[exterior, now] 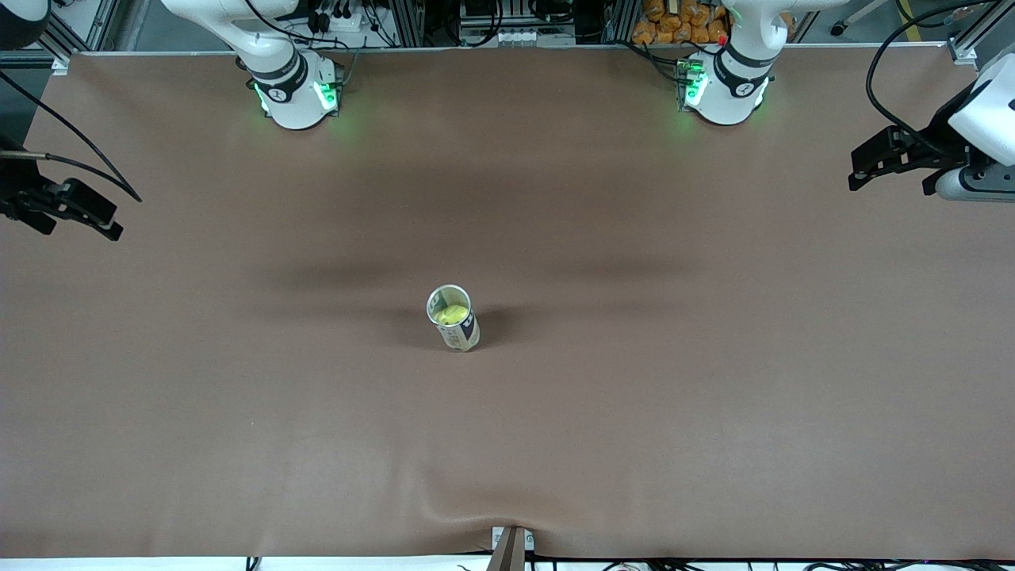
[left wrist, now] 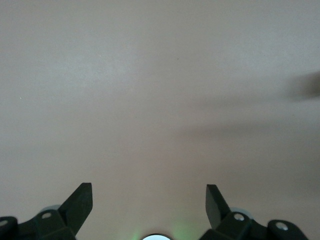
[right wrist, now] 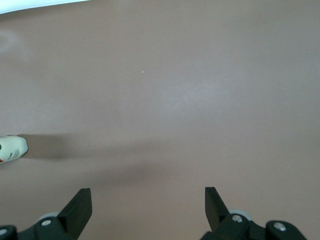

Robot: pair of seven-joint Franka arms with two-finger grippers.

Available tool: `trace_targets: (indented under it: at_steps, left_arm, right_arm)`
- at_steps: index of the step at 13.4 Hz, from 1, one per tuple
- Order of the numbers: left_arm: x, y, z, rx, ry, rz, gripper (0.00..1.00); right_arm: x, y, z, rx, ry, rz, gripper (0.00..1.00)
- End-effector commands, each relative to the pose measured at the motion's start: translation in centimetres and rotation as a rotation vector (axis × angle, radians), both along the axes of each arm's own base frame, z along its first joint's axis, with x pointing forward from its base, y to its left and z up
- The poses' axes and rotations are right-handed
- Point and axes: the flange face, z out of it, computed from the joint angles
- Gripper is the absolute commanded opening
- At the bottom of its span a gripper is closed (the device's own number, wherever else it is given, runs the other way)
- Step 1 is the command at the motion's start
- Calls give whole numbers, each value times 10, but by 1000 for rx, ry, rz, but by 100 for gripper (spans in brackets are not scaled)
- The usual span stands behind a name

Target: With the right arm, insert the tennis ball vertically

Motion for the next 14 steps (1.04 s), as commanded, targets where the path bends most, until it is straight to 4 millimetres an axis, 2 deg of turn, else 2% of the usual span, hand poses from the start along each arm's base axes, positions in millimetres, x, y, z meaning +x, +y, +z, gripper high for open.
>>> trace_targets:
  at_steps: [1,4,14]
  left_arm:
    - [-7,-3,3,-3,-12,9,100]
    - [-11,-13,-2,2,4,39,100]
    - [-11,-18,-3,15,3,62,100]
  right_arm:
    - [0,0,1,14,-10,-18,100]
    - [0,-1,1,17,-11,-27,100]
    - [1,1,0,19,-9,-61,100]
